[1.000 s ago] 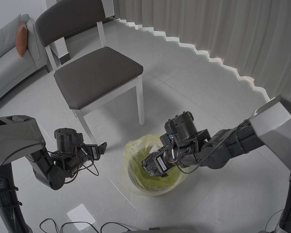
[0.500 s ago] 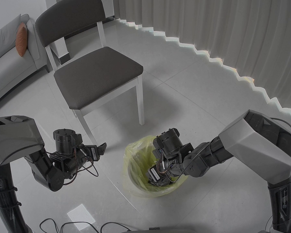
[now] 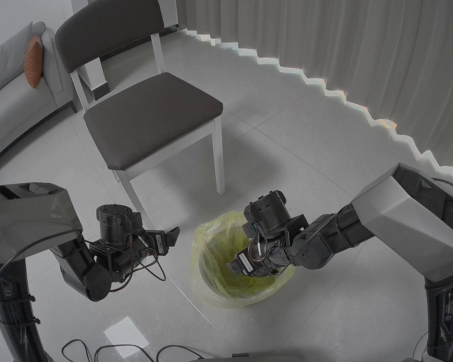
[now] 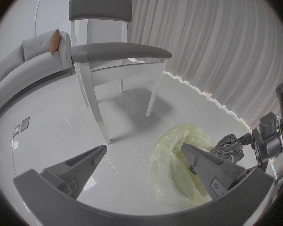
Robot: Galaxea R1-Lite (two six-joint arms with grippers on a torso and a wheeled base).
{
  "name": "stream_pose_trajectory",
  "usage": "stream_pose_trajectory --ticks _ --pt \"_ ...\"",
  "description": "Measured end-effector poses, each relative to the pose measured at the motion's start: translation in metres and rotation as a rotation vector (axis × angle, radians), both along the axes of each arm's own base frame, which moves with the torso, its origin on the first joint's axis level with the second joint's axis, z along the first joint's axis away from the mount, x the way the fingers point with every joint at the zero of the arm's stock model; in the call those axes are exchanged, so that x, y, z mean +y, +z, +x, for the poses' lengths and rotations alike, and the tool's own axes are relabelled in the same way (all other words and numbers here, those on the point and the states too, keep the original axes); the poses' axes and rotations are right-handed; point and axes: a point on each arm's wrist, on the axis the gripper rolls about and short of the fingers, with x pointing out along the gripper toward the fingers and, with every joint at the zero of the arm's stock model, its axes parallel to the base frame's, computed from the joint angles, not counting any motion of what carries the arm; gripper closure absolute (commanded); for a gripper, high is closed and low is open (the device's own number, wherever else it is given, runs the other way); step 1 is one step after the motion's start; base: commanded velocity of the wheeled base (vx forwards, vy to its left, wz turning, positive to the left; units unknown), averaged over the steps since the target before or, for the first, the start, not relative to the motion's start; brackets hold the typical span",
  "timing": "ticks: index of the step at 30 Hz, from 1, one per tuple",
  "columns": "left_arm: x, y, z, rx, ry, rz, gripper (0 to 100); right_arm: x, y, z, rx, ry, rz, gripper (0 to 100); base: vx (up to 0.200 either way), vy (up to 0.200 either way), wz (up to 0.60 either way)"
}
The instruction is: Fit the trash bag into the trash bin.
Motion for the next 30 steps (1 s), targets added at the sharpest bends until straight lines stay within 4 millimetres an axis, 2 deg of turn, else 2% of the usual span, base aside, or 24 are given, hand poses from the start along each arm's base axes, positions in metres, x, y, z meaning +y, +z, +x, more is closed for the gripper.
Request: stream_pose_trajectory --ticks 6,13,20,25,30 --pt "-0.002 -0.004 0.0 0.006 -0.003 0.001 0 0.003 0.002 0.002 -0.061 -0.023 -0.018 0 0.0 0.0 0.0" --pt "-0.001 -0.006 0.0 -0.001 -0.001 0.0 0 0.011 -0.005 0.002 -0.266 0.053 -0.179 0 0.0 0.0 0.0" --pt "-0.001 -0.01 0.0 -0.006 0.001 -0.001 0 0.023 -0.013 0.004 -0.456 0.064 -0.166 0 0.0 0.0 0.0" --pt "-0.002 -0.013 0.0 -0.004 0.001 0.0 0 0.027 -0.019 0.004 -0.403 0.015 -0.11 0 0.0 0.0 0.0" --pt "-0.002 -0.014 0.0 -0.001 -0.001 0.002 0 0.031 -0.024 0.002 -0.187 -0.012 -0.045 0 0.0 0.0 0.0"
